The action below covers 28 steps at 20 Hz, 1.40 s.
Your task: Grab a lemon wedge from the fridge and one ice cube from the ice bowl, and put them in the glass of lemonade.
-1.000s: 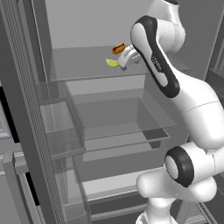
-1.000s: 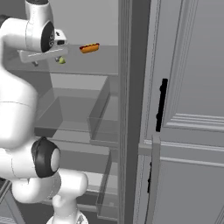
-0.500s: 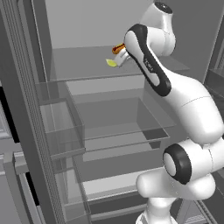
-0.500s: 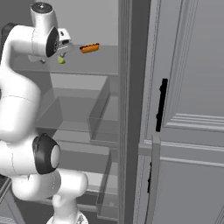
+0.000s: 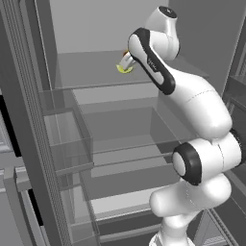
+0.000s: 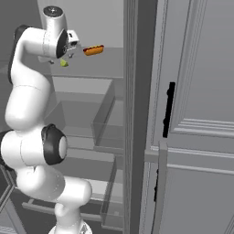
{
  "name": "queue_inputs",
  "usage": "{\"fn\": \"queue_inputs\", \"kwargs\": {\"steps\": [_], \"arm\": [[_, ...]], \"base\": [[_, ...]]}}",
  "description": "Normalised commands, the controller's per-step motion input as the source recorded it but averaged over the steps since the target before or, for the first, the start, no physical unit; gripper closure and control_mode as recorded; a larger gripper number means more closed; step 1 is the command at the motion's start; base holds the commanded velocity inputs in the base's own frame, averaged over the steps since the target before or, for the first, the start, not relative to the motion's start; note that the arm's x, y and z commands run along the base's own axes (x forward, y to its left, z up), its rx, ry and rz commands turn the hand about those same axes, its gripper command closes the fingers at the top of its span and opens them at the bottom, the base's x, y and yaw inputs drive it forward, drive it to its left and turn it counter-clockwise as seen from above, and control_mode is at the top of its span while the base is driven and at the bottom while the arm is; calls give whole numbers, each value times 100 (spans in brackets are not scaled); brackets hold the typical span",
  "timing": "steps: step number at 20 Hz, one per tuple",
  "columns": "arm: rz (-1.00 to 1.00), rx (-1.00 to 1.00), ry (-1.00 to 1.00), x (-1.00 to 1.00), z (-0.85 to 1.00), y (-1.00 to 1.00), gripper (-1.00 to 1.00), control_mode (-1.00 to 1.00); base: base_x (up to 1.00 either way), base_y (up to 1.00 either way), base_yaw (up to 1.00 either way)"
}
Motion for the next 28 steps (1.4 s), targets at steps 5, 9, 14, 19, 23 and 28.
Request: {"fn": "queue_inputs", "kwargs": {"steps": [5,9,14,19,23,28], "arm": [[0,0,0,57,-26,28,-100,-100],[0,0,0,49,0,8,-100,-100],[0,0,0,21,0,0,-100,-100],[0,0,0,-36,0,0,-100,-100],[0,0,0,-1,-15,0,-100,-100],[0,0,0,14,-16,0,-100,-100]], "base": [[0,0,0],[0,0,0],[0,0,0],[0,0,0],[0,0,0],[0,0,0]]}}
